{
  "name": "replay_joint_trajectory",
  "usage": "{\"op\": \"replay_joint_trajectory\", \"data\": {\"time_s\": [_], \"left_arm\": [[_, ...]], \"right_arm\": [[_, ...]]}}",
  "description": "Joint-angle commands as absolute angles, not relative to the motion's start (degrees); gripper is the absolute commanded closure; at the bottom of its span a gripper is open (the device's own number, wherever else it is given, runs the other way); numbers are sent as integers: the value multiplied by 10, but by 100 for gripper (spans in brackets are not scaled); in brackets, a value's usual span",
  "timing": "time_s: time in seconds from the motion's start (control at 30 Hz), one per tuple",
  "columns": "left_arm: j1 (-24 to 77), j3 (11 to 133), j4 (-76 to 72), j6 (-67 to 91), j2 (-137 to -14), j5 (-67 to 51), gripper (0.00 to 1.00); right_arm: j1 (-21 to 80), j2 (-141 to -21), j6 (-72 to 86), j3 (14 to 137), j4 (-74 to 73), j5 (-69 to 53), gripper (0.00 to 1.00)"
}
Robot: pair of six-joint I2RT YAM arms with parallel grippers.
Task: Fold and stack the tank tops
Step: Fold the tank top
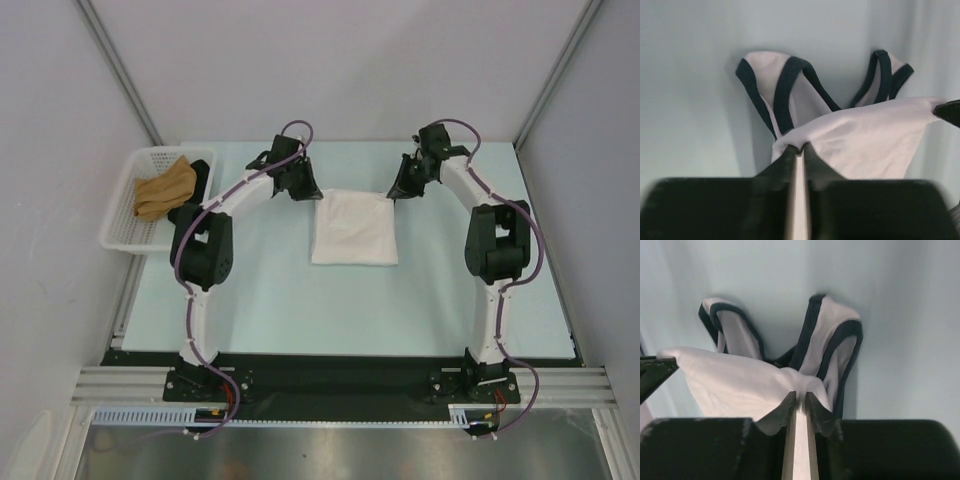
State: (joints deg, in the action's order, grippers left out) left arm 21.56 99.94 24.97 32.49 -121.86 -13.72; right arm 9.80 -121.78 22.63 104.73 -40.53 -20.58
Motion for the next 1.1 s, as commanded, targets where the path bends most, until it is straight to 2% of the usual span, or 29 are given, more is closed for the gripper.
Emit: {"op": "replay_joint_trajectory", "data": {"time_s": [0.0,0.03,0.07,0.1,0.2,0.23,0.27,0.37,0.4,0.5,0.57,0.83,1.07], "left_arm": [[193,1045,192,317,-1254,-122,78],[191,1054,188,317,-1264,-122,59],[189,1072,190,316,-1281,-121,45],[188,1076,194,309,-1281,-119,36],[192,1015,151,301,-1225,-106,28],[194,954,132,299,-1197,-99,27],[197,928,121,297,-1153,-98,27],[210,839,87,301,-1073,-119,33],[215,821,81,309,-1059,-141,37],[247,767,68,321,-1016,-168,43],[270,743,57,326,-1005,-181,46],[279,754,97,355,-1089,-257,61],[248,643,26,373,-1122,-279,68]], "right_arm": [[77,-1258,258,1086,-314,-225,79],[76,-1266,264,1091,-306,-222,65],[69,-1274,269,1086,-298,-216,54],[68,-1269,272,1075,-276,-216,46],[69,-1189,272,970,-198,-206,35],[70,-1162,270,932,-178,-201,34],[70,-1138,269,902,-147,-200,34],[74,-1055,266,807,-104,-259,47],[76,-1034,265,776,-98,-279,54],[86,-1010,265,740,-87,-335,71],[104,-1009,259,734,-91,-371,77],[119,-1090,279,691,-63,-483,88],[81,-1171,297,587,-6,-503,92]]}}
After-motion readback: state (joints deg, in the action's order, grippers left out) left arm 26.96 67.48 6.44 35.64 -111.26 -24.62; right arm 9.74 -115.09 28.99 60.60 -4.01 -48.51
